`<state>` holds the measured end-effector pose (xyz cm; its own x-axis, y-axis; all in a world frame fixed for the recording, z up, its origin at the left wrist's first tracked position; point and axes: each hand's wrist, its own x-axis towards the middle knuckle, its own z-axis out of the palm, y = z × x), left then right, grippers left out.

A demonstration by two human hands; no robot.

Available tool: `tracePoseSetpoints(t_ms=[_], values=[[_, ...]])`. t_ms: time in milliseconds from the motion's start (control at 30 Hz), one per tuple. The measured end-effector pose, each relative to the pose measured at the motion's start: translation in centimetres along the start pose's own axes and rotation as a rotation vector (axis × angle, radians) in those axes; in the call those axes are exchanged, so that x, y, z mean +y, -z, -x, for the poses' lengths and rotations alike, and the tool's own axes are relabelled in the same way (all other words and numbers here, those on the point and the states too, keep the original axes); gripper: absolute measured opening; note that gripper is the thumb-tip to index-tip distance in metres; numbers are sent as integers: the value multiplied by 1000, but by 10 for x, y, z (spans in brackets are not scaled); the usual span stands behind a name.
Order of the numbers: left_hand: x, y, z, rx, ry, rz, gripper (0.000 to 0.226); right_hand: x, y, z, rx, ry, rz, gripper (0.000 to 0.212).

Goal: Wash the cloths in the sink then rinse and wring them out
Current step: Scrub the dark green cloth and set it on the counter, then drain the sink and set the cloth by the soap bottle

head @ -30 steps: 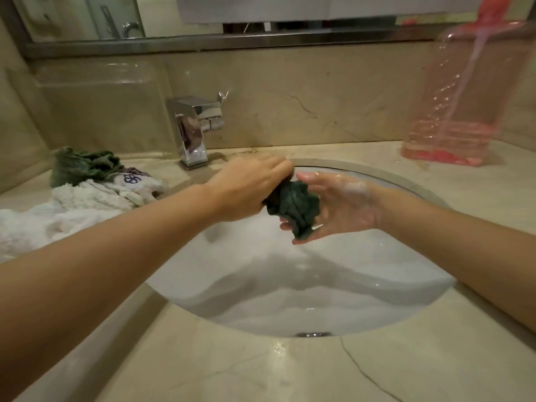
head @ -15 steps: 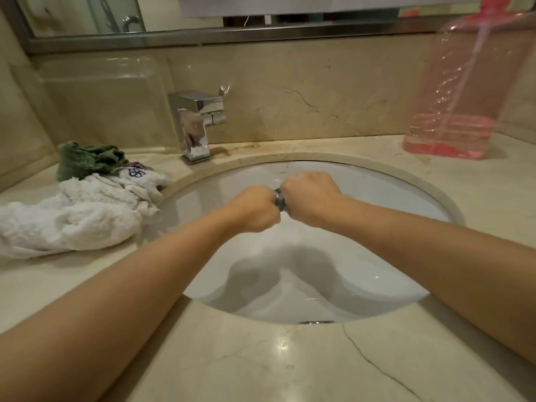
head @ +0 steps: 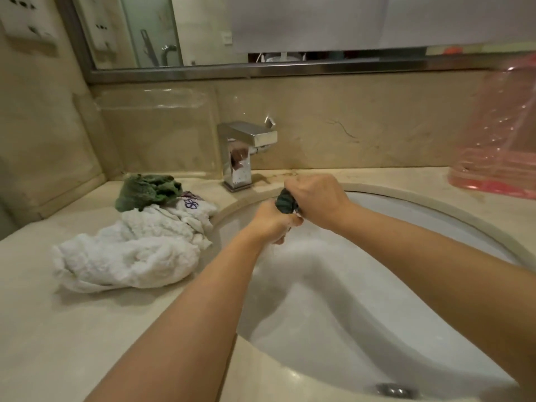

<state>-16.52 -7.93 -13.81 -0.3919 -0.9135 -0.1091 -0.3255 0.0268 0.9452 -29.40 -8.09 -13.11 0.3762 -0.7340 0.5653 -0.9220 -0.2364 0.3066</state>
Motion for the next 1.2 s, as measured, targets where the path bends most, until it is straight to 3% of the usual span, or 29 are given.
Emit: tracePoseSetpoints(t_ms=[100,267,433,533,667,733,900,1100,1200], values=[[0,-2,-8,241,-14,194,33,-6,0,-21,-73,-113,181,21],[4,-1,-14,422,-38,493,58,7,12,-52,-214,3,479,24],[9,8,-17,338,23,871,54,22,17,-69,-375,-53,554,44],[13,4,-14,277,48,910,48,31,13,-57,-395,-104,517,45],[17,4,-12,300,7,1083,49,28,11,-49,-238,9,562,34],[15,6,-12,306,-27,1095,51,25,13,-57,-259,70,638,40],[15,6,-13,316,-79,1078,50,22,20,-67,-355,19,694,49],[12,11,-13,314,-47,1120,44,7,22,-75,-456,-134,539,49],[7,15,-20,374,-89,1239,46,-21,9,-65,-403,-386,184,50]])
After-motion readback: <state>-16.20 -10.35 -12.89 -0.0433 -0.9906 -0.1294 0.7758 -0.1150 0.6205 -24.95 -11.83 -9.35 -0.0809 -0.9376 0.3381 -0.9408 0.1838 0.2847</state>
